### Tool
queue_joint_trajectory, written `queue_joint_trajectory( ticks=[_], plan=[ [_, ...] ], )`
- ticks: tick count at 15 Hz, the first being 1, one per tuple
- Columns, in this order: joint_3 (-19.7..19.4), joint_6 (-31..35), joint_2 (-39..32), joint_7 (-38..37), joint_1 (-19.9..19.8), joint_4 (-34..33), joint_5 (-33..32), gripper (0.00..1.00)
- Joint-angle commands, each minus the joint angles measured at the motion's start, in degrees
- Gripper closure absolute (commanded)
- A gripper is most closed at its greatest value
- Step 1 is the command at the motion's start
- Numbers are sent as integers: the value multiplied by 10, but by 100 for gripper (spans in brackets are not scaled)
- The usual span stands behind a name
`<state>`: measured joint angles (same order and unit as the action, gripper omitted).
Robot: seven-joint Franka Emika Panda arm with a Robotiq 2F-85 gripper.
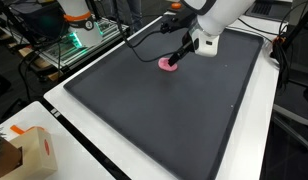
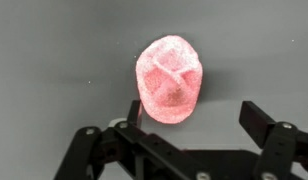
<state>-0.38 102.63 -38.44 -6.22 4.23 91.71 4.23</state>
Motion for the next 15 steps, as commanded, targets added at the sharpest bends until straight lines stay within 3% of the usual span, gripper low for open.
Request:
queue_joint_trajectory(
  ticks=[1,7,15],
  plan=[
    [15,19,7,68,8,10,-51,0],
    [38,48,34,156,23,34,-119,0],
    [57,36,92,183,27,52,-125,0]
  ],
)
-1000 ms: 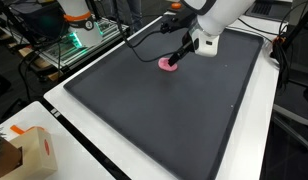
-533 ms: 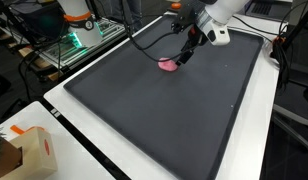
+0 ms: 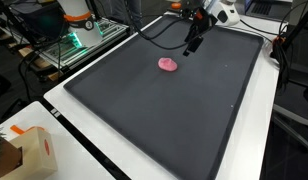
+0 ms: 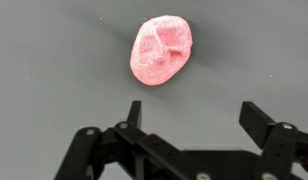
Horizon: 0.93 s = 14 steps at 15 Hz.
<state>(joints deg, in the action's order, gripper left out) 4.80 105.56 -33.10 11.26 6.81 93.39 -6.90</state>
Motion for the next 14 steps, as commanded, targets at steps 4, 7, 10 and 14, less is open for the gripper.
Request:
queue_joint_trajectory(
  ticks=[4,7,10,14],
  plan=[
    [8,4,66,1,3,43,-12,0],
    [10,-3,52,3,-1,16,-1,0],
    [11,-3,59,3,-1,19,-1,0],
    [1,0,48,-49,-6,21,21,0]
  ],
)
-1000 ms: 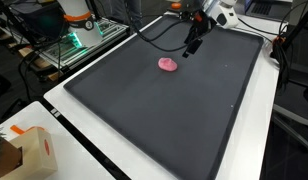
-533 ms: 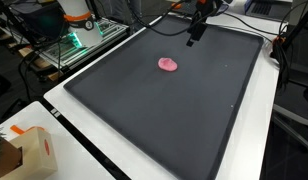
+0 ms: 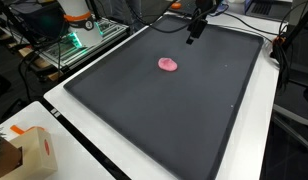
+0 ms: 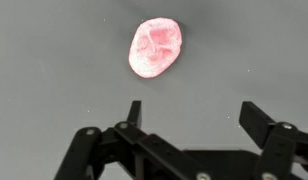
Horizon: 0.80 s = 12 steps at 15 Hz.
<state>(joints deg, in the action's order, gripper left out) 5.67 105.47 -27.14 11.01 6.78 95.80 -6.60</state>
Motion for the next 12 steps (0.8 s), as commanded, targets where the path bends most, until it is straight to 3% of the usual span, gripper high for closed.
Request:
queue_joint_trajectory(
  ticks=[1,9,12],
  plan=[
    [-12,20,-10,-74,-9,10,30,0],
    [-35,126,9,-215,-32,108,128,0],
    [-50,166,18,-259,-30,144,131,0]
  ],
)
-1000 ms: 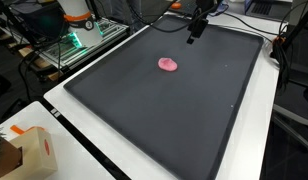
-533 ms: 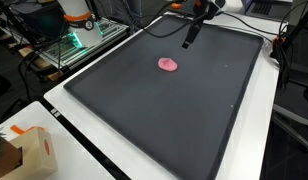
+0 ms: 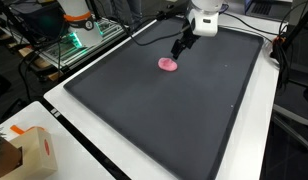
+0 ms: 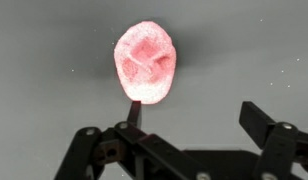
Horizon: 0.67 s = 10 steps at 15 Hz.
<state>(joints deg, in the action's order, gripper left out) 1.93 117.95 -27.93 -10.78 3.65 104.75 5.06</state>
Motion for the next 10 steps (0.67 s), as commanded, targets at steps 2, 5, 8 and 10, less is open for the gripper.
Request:
queue_joint_trajectory(
  ticks=[2,5,8,10],
  plan=[
    [-22,55,32,-72,4,74,10,0],
    [-30,55,41,-112,5,96,10,0],
    [-33,55,45,-139,1,112,24,0],
    [-34,59,45,-148,-2,120,35,0]
  ],
)
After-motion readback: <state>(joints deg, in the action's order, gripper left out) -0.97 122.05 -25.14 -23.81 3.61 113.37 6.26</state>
